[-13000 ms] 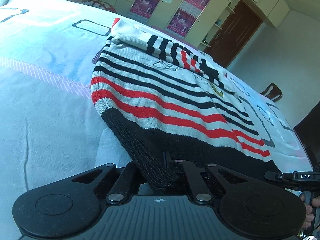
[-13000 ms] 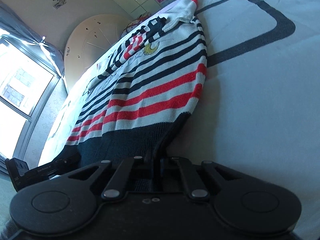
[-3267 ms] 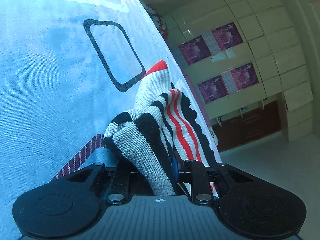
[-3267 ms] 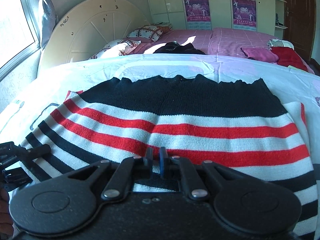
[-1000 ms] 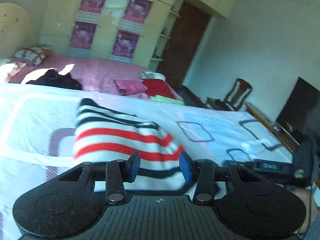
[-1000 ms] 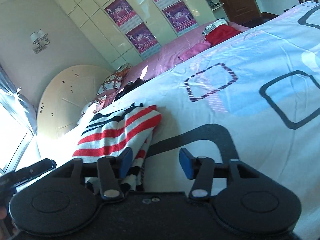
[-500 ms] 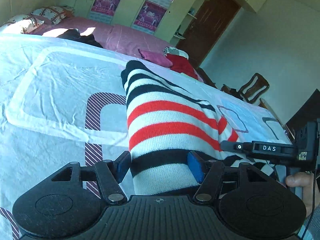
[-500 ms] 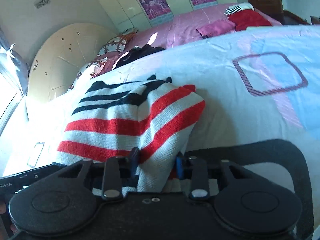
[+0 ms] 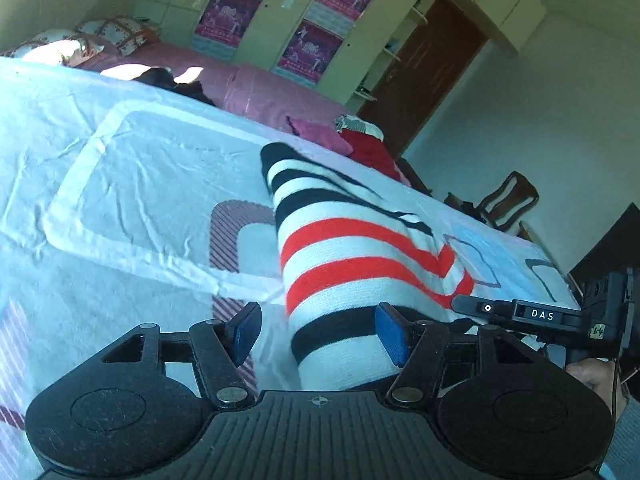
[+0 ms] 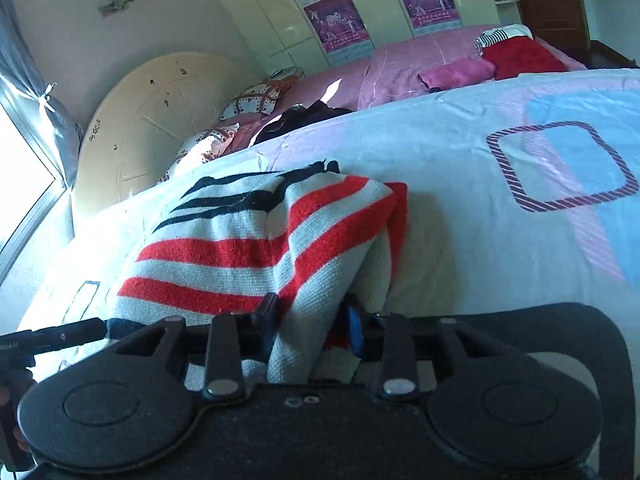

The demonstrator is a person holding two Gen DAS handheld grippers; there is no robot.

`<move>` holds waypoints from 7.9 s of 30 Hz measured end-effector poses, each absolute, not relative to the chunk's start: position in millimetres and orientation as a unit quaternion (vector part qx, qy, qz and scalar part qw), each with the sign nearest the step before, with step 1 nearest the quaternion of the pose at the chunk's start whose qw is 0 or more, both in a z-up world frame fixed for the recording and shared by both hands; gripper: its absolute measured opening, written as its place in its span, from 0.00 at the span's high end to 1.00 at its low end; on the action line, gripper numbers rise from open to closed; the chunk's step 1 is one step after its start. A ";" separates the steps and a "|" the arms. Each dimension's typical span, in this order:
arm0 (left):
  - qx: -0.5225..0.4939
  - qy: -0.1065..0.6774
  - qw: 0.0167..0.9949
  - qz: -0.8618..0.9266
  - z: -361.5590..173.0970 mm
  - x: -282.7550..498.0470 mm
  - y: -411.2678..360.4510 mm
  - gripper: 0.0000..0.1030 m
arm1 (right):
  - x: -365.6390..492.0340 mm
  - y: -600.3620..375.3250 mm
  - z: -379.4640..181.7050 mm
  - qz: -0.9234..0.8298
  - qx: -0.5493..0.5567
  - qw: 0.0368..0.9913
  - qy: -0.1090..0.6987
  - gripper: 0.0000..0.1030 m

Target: Fold small clothes

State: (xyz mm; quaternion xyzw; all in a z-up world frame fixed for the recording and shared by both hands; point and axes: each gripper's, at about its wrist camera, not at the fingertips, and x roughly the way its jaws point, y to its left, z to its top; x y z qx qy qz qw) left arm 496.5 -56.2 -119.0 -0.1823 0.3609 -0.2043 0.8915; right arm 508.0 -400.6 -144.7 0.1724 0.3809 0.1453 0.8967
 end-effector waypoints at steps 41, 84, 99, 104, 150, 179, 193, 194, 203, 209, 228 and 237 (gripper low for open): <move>-0.057 0.389 0.910 -0.134 -118.3 450.1 -94.3 0.30 | 433.1 -395.1 -116.7 0.219 0.064 0.900 0.370 0.80; -0.058 0.398 0.896 -0.188 -113.3 535.9 -93.2 0.13 | 503.3 -372.2 -129.4 0.078 0.077 0.909 0.403 0.60; -0.114 0.424 0.865 -0.242 -129.0 478.0 -70.5 0.13 | 438.3 -384.6 -142.1 0.091 0.171 0.884 0.425 0.40; -0.156 0.413 0.864 -0.243 -125.2 485.3 -59.3 0.13 | 440.6 -407.5 -135.9 0.102 0.222 0.886 0.394 0.41; -0.130 0.416 0.866 -0.246 -141.4 561.5 -112.7 0.38 | 539.0 -400.3 -165.2 0.256 0.160 0.860 0.412 0.55; -0.124 0.338 0.896 -0.259 -65.9 537.2 86.8 0.52 | 533.8 -223.2 -95.3 0.278 0.138 0.886 0.343 0.66; -0.229 0.397 0.872 -0.173 -159.8 534.8 211.2 0.40 | 588.7 -118.2 -186.7 0.307 0.169 0.823 0.447 0.55; -0.228 0.396 0.873 -0.170 -157.9 532.4 211.1 0.37 | 586.5 -121.8 -184.6 0.304 0.175 0.822 0.449 0.55; -0.179 0.383 0.897 -0.132 -142.0 488.6 202.4 0.36 | 532.1 -137.5 -132.0 0.317 0.134 0.835 0.428 0.54; -0.181 0.385 0.898 -0.108 -160.2 462.4 205.6 0.30 | 524.3 -141.7 -154.0 0.257 0.108 0.847 0.452 0.55; -0.079 0.306 0.949 -0.010 -76.0 361.8 176.3 0.01 | 389.0 -149.0 -65.2 0.184 0.067 0.917 0.348 0.13; -0.056 0.267 0.962 -0.017 -27.1 262.4 141.2 0.00 | 297.3 -142.7 -25.2 0.165 0.017 0.934 0.316 0.08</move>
